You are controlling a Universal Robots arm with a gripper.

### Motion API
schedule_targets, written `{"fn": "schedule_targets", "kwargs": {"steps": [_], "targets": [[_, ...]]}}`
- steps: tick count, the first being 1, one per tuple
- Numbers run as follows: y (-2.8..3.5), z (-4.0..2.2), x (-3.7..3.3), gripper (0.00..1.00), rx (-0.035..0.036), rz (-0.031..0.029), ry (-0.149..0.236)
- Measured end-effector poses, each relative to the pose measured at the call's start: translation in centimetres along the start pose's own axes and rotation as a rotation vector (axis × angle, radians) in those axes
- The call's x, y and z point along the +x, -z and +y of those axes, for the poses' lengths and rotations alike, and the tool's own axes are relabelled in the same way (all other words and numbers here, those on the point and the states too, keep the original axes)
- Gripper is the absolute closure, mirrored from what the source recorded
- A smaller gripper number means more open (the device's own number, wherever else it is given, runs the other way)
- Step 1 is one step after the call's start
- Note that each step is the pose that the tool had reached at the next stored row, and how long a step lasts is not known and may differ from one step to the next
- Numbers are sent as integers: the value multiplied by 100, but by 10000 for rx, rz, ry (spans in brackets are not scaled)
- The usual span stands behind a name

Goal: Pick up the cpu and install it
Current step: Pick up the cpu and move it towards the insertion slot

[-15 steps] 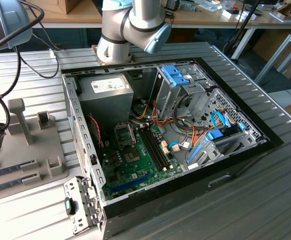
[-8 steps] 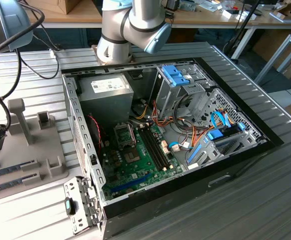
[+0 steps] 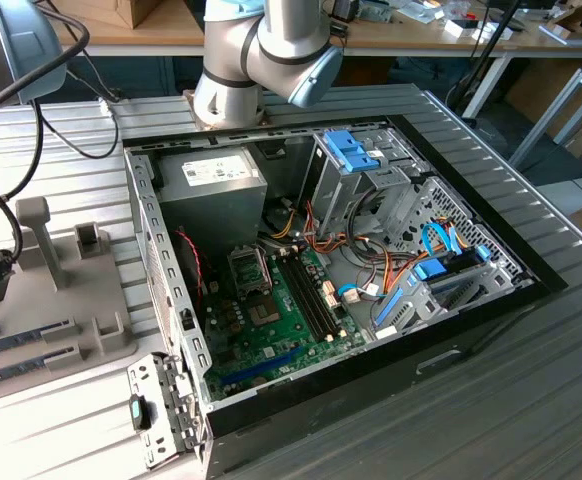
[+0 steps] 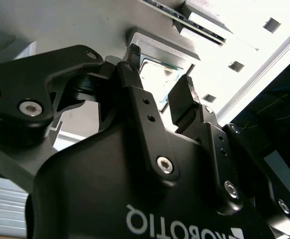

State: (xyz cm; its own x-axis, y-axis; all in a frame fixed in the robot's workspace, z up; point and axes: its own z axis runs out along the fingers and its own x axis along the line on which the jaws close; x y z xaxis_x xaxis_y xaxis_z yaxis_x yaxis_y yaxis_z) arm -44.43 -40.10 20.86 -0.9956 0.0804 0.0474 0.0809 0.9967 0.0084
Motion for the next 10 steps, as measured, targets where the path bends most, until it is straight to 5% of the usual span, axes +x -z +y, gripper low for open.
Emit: {"fn": "schedule_targets", "kwargs": {"steps": [10], "targets": [[-28,0,-1,51,0,0,0]]}}
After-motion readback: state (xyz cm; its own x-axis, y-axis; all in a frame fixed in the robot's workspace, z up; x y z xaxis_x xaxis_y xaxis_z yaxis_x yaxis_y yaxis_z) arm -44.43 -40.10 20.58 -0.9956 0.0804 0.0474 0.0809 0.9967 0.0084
